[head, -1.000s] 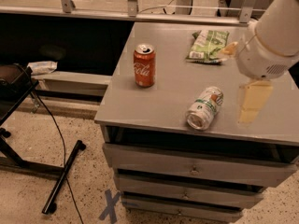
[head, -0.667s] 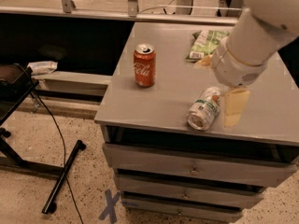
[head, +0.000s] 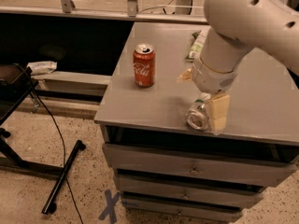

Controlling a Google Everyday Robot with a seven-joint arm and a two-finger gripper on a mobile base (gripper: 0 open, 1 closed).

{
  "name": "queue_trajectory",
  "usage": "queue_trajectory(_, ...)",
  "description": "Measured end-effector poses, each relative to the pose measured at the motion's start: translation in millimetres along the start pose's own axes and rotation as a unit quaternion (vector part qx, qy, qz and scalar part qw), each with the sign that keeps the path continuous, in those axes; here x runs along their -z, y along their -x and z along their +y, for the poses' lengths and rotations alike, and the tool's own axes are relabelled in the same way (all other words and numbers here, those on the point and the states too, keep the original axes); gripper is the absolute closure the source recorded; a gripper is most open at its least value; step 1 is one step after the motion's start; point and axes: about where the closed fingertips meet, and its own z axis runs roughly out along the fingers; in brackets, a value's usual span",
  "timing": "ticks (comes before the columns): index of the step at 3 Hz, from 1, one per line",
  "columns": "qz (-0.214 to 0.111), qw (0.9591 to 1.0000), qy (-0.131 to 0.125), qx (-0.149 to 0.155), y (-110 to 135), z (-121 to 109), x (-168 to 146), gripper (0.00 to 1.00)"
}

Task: Pick 7up can

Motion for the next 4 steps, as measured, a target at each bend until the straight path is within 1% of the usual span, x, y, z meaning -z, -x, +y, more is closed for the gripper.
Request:
queue_trajectory(1,0.004,0.9997,0.018,0.015,1,0,-13,0.13)
queue_trajectory(2,0.01,0.9996,0.016,0.02,0,-2,-14,0.38)
queue_trajectory(3,0.002,0.9998,-0.004,0.02,-1,-6,0,0.61)
queue_trajectory(4,-0.027,0.9988,-0.037,0.015,3,-12,24,0.83)
